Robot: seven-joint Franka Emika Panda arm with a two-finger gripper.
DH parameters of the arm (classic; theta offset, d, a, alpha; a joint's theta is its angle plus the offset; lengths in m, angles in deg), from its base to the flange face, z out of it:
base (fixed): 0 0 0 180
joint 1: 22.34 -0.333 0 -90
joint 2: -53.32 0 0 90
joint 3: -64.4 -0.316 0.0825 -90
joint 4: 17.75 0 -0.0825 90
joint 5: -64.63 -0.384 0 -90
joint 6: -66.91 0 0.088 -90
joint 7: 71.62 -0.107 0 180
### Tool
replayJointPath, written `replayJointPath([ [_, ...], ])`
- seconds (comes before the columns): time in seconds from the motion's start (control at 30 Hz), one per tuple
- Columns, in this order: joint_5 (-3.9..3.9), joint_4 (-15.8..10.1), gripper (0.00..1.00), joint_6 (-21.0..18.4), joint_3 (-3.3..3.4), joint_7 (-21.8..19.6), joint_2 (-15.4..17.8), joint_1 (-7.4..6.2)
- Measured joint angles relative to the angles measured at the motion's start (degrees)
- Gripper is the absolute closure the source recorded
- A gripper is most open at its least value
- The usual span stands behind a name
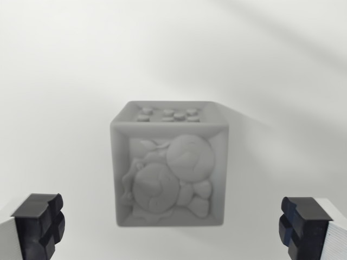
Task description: Destack cube
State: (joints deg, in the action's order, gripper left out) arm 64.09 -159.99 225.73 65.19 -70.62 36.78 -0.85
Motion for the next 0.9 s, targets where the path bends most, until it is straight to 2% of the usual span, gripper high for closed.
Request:
replayJointPath([
  [0.5,0.21,-0.5,0.00,-8.7,0.05,-0.1,9.3,0.00],
  [0.9,0.35,0.1,0.00,-16.1,0.06,-0.2,16.1,0.00],
])
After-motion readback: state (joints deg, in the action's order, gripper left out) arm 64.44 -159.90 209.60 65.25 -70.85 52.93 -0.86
